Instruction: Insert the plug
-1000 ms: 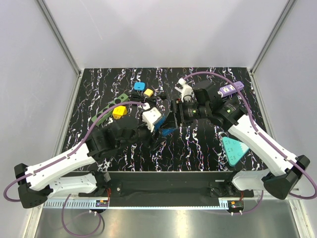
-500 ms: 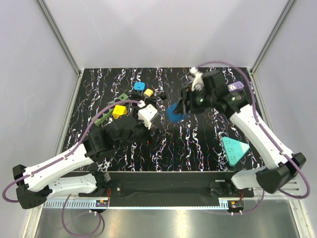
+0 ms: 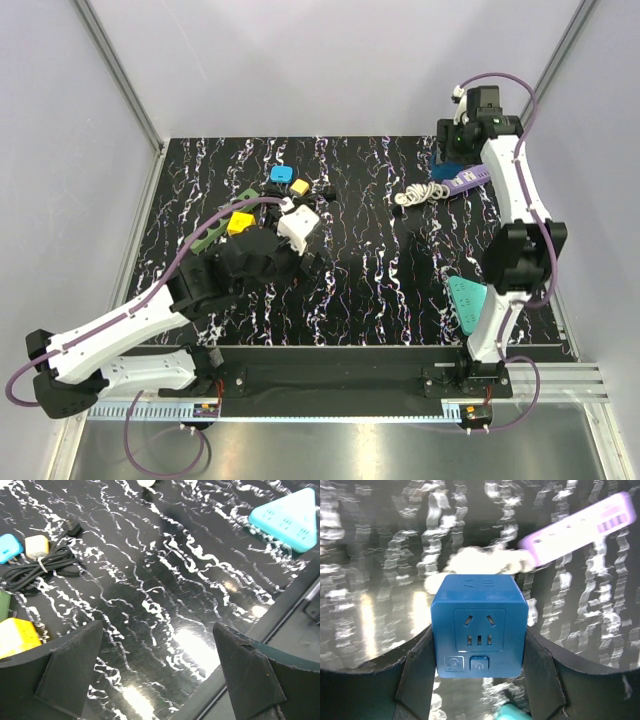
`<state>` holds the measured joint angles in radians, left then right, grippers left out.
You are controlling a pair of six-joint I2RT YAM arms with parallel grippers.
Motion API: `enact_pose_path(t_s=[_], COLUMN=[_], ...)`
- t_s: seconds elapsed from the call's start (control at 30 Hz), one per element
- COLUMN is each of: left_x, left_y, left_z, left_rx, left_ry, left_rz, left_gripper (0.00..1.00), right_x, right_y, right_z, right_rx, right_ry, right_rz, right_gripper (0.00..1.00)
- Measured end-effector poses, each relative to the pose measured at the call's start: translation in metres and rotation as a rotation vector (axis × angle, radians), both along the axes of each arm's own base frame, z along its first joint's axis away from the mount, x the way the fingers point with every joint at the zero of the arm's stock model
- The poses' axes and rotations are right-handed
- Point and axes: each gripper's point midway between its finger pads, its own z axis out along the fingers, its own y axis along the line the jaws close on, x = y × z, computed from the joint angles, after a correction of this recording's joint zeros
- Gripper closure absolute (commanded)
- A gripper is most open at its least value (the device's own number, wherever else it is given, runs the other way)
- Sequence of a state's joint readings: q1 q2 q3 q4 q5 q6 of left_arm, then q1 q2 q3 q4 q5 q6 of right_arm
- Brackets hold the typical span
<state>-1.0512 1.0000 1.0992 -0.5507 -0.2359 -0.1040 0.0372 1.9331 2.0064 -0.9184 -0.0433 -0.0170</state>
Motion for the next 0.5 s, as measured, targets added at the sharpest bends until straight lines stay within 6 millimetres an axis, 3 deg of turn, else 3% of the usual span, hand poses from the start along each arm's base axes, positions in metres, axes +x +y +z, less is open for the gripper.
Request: enact_pose_path(t_s=[0.13,0.3,0.4,0.5], left_x=[0.000,-0.001,0.003,0.006], left_y=[0.008,0.015,0.019,0.024], left_z=[-0.004,-0.014,-0.020,-0.028], left_rx=[0.027,0.055,0.071,0.090], left_ry=[-0.027,-0.046,-0.058,-0.065], left_rz=[-0.004,-0.007,0.018,0.044], left_gripper=[0.01,0.01,0.01,0.01], right_x=[0.028,0.064,0.072,0.073], right_y=[-0.025,-0.045,-0.064,-0.083], right_z=[-0.025,-0.029,-0.039,-0.061], right_rx=[-0.064,0.000,0.039,0.045], right_ry=[0.037,-0.008,-0.021,0.008], right_rz=[0.058,0.197,0.255,0.308], right_gripper=[1.00,1.00,1.00,1.00])
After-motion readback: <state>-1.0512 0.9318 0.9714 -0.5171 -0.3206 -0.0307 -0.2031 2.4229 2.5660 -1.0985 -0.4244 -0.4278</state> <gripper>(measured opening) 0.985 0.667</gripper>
